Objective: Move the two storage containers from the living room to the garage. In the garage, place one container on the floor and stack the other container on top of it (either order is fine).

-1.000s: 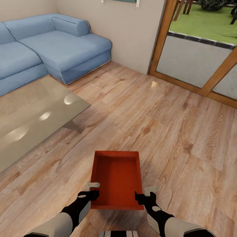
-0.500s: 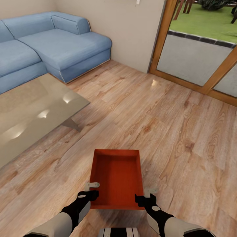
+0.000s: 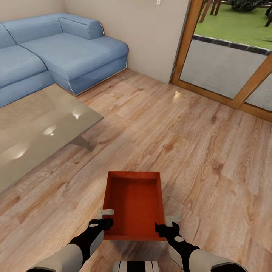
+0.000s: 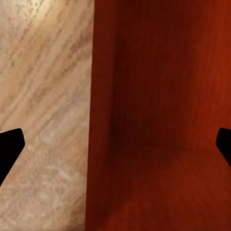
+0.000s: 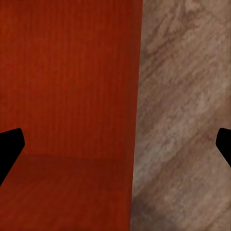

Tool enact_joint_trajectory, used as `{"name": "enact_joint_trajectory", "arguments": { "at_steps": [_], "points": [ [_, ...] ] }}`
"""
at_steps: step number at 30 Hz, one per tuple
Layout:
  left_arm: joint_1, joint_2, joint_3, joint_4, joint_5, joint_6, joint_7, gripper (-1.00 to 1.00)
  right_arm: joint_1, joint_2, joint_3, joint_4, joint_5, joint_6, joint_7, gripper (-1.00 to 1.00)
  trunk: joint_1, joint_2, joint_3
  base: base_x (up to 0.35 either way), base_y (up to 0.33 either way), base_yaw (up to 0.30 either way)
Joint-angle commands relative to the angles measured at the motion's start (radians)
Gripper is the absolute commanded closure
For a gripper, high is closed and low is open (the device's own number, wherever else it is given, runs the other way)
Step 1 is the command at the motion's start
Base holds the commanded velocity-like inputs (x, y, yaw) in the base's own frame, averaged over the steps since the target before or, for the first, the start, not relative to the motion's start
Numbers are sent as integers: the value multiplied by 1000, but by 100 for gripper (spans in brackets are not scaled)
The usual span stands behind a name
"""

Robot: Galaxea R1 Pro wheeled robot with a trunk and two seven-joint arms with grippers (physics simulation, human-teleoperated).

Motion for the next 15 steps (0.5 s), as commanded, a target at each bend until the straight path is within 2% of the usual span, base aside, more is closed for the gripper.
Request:
{"name": "enact_joint_trajectory", "arguments": {
  "at_steps": [1, 15],
  "points": [
    [0, 1, -9, -2, 10, 6, 6, -100, -1, 0, 8, 1, -7, -3, -4, -100, 0, 0, 0, 0, 0, 0],
    [0, 1, -7, -4, 10, 6, 7, -100, -1, 0, 8, 1, -7, -5, -4, -100, 0, 0, 0, 0, 0, 0]
  ]
}}
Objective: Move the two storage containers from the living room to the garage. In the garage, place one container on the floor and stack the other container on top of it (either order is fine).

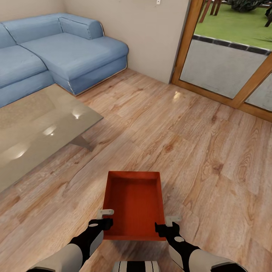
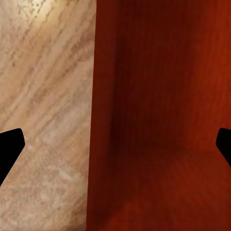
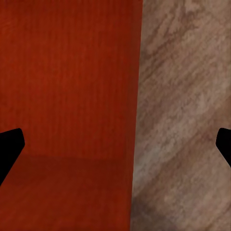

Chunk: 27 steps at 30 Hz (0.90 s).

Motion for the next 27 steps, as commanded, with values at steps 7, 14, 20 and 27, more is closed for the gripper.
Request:
{"name": "enact_joint_trajectory", "arguments": {
  "at_steps": [7, 14, 20, 27],
  "points": [
    [0, 0, -8, -3, 10, 6, 6, -100, -1, 0, 8, 1, -7, -4, -4, -100, 0, 0, 0, 20, 34, 0],
    [0, 0, -8, -5, 10, 6, 6, -100, -1, -1, 8, 0, -7, -4, -4, -100, 0, 0, 0, 23, 44, 0],
    [0, 0, -8, -5, 10, 6, 6, -100, -1, -1, 8, 0, -7, -4, -4, -100, 0, 0, 0, 1, 27, 0],
    [0, 0, -8, -5, 10, 6, 6, -100, -1, -1, 8, 0, -9, -6, -4, -100, 0, 0, 0, 0, 54, 0]
  ]
}}
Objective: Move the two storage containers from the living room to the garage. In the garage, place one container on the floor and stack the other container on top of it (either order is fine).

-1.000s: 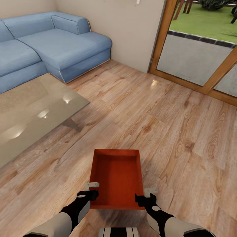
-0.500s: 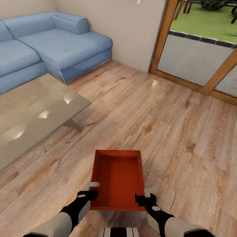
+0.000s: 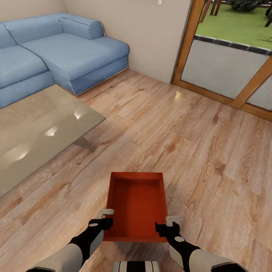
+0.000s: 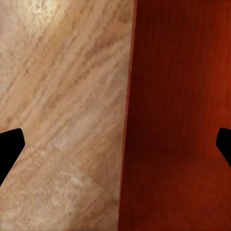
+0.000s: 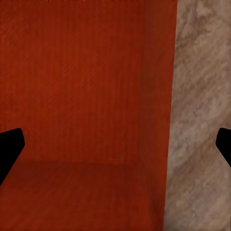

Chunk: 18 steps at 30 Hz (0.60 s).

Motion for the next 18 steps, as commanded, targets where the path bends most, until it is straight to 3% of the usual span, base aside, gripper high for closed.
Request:
{"name": "enact_joint_trajectory", "arguments": {
  "at_steps": [1, 5, 18],
  "points": [
    [0, 0, -9, -2, 10, 6, 6, -100, -1, 0, 9, 1, -13, -4, -4, -100, 0, 0, -1, 0, 10, 0],
    [0, 0, -9, -2, 10, 6, 6, -100, -1, -1, 9, 1, -37, -5, -4, -100, 0, 0, -1, 0, 4, 0],
    [0, 0, -9, -2, 10, 6, 6, -100, -1, -18, 9, 1, -44, -7, -4, -100, 0, 0, -1, 0, 0, 0]
  ]
}}
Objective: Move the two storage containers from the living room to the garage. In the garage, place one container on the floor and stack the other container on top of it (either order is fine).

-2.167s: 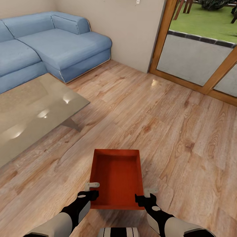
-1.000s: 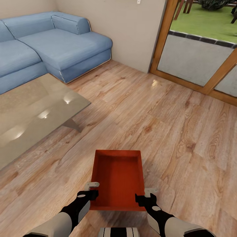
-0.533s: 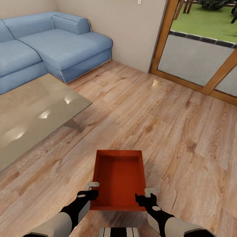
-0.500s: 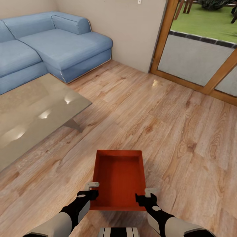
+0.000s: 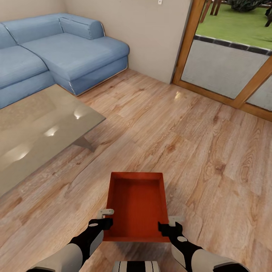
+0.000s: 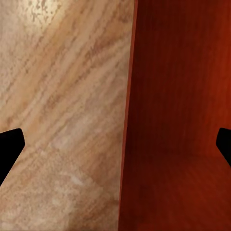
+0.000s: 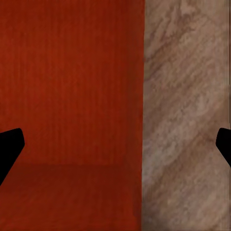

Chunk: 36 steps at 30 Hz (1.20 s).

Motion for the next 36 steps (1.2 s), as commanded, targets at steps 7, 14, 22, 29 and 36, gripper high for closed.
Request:
{"name": "enact_joint_trajectory", "arguments": {
  "at_steps": [7, 14, 22, 29, 36],
  "points": [
    [0, 0, -9, -2, 10, 6, 6, -100, -1, -22, 8, 2, -14, -49, -2, -100, 0, 0, 0, 0, 0, 0],
    [0, 0, -9, -2, 10, 6, 6, -100, -1, -25, 5, 2, -15, -61, -3, -100, 0, 0, 0, 0, 0, 0],
    [0, 0, -9, -2, 10, 6, 6, -100, -1, -25, 6, 2, -15, -60, -3, -100, 0, 0, 0, 0, 0, 0],
    [0, 0, -9, -1, 10, 6, 6, -100, -1, -24, 4, 2, -15, -58, -3, -100, 0, 0, 0, 0, 0, 0],
    [0, -1, -9, 1, 10, 6, 7, -100, -1, -23, 4, 2, -16, -62, -3, -100, 0, 0, 0, 0, 0, 0]
  ]
}}
